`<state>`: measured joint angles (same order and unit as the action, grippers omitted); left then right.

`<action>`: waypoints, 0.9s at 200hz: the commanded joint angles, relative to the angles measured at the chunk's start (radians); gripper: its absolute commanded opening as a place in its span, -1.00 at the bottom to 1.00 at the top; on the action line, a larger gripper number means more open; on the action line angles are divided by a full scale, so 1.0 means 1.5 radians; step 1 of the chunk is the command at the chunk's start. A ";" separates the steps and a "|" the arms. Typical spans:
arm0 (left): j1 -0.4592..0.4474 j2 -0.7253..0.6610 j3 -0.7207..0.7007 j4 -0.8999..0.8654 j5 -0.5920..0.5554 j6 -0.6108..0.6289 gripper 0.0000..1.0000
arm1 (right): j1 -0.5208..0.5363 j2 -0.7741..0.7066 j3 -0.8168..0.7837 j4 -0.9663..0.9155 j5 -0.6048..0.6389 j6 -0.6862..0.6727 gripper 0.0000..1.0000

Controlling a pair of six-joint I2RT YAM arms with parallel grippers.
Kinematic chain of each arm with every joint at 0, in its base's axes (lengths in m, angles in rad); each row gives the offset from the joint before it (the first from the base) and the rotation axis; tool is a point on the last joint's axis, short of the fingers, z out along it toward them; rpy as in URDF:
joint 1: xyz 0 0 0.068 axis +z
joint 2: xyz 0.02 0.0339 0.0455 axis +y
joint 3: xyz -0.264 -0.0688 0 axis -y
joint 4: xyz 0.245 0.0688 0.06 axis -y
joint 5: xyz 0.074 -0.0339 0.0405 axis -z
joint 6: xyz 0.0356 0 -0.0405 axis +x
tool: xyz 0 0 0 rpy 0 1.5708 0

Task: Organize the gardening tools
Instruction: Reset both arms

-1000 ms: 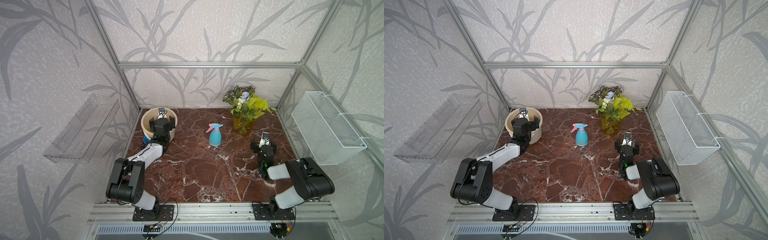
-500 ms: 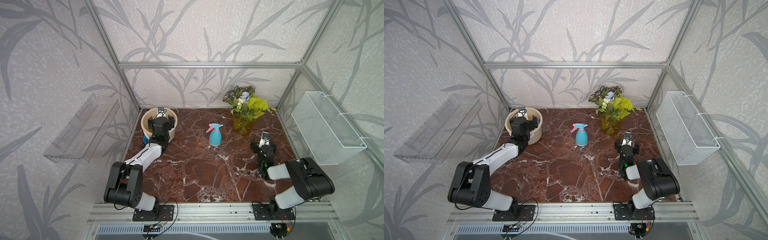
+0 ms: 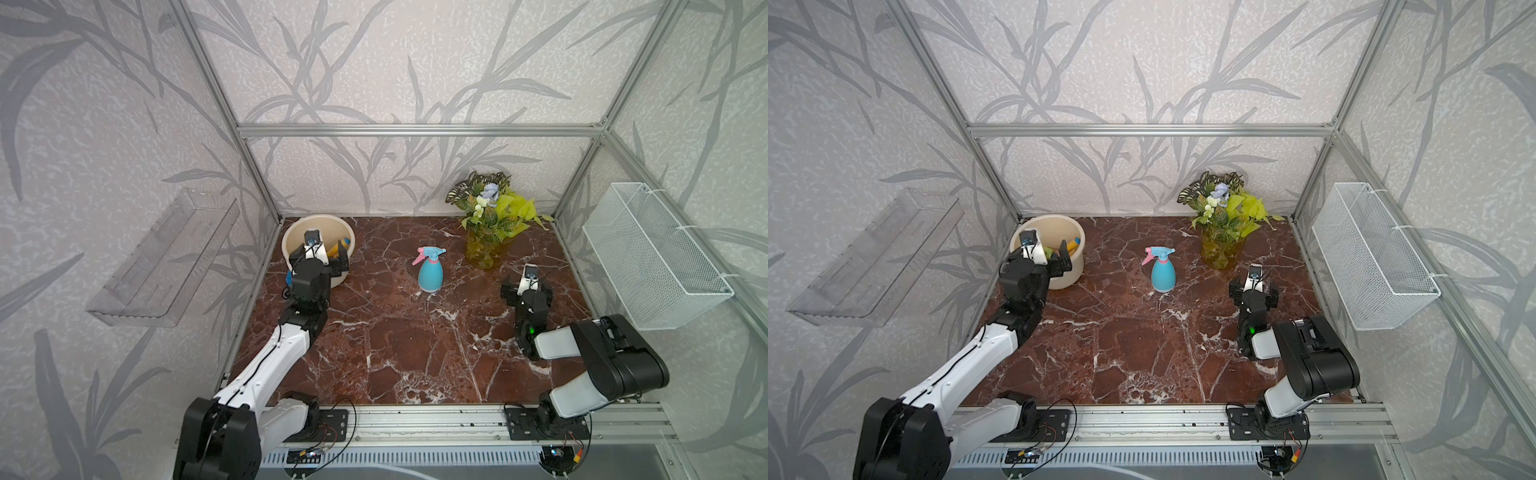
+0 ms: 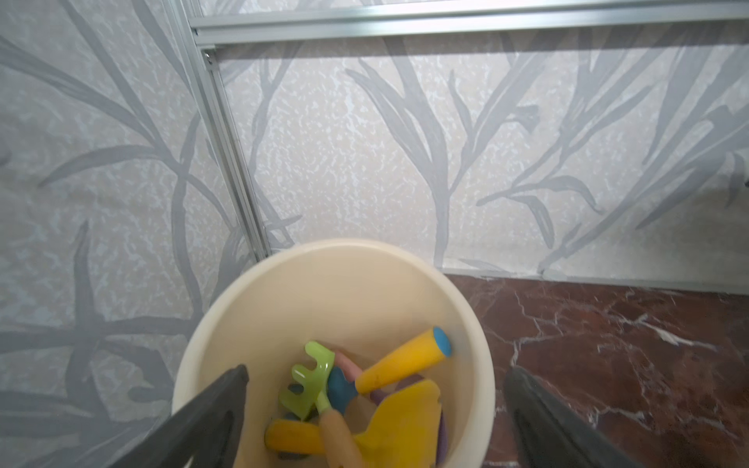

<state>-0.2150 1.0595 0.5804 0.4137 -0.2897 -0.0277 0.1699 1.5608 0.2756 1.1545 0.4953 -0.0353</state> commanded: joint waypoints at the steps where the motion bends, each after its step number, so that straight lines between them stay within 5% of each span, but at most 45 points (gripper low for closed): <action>1: -0.005 -0.028 -0.067 0.027 -0.023 -0.010 1.00 | -0.004 0.000 0.011 0.007 -0.002 -0.003 0.98; 25: -0.001 -0.020 -0.115 0.079 -0.095 -0.006 1.00 | -0.004 0.000 0.011 0.007 -0.002 -0.002 0.97; 180: 0.019 0.273 -0.196 0.475 -0.094 0.079 1.00 | -0.006 -0.002 0.015 -0.004 -0.005 0.000 0.98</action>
<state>-0.2066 1.4296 0.2943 0.9966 -0.4252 0.0635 0.1646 1.5608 0.2794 1.1465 0.4885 -0.0349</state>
